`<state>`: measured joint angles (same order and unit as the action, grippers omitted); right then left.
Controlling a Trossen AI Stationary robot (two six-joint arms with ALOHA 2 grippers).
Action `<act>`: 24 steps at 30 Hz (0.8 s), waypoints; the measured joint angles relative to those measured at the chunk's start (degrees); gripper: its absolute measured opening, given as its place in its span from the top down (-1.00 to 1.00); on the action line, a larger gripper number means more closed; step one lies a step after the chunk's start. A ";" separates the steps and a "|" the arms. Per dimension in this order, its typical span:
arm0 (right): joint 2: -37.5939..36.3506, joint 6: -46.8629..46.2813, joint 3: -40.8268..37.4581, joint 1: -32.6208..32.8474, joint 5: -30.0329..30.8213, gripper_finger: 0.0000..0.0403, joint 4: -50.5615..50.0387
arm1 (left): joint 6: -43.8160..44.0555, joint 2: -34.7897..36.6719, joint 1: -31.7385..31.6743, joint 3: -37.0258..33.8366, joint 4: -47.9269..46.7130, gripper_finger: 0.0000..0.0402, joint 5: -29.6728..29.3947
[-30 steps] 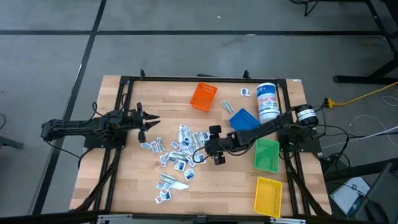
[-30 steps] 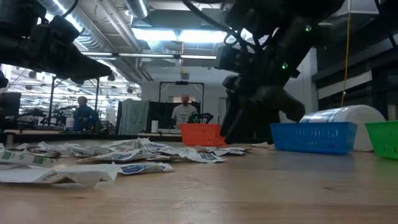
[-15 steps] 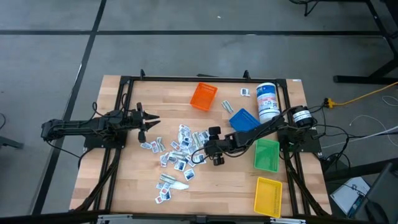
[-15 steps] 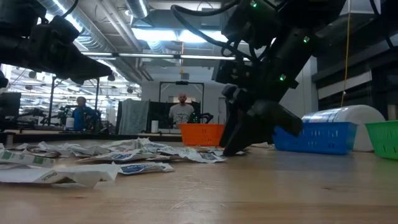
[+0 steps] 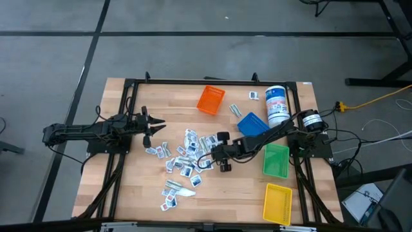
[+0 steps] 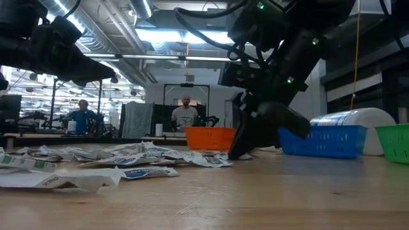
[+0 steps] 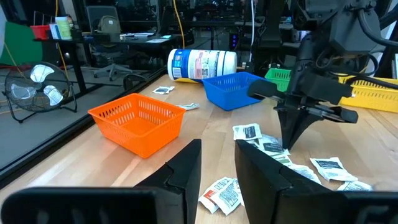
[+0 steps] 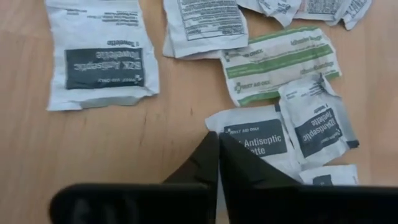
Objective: Pick & Place First Aid Supplies
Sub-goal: Put the gray towelette pack into the orange basket
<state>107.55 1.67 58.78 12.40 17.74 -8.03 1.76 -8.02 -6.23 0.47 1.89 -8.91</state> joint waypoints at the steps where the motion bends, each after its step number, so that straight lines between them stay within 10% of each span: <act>1: 0.00 -0.02 0.00 -0.04 0.06 0.96 -0.02 | 0.01 -0.01 0.01 0.00 0.00 0.54 0.00; 24: -3.26 7.24 14.95 -2.52 0.26 0.99 -14.76 | 0.00 -0.01 0.00 0.00 -0.02 0.55 0.00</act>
<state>104.29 8.91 73.74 9.89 18.00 -22.80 1.76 -8.03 -6.24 0.47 1.87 -8.91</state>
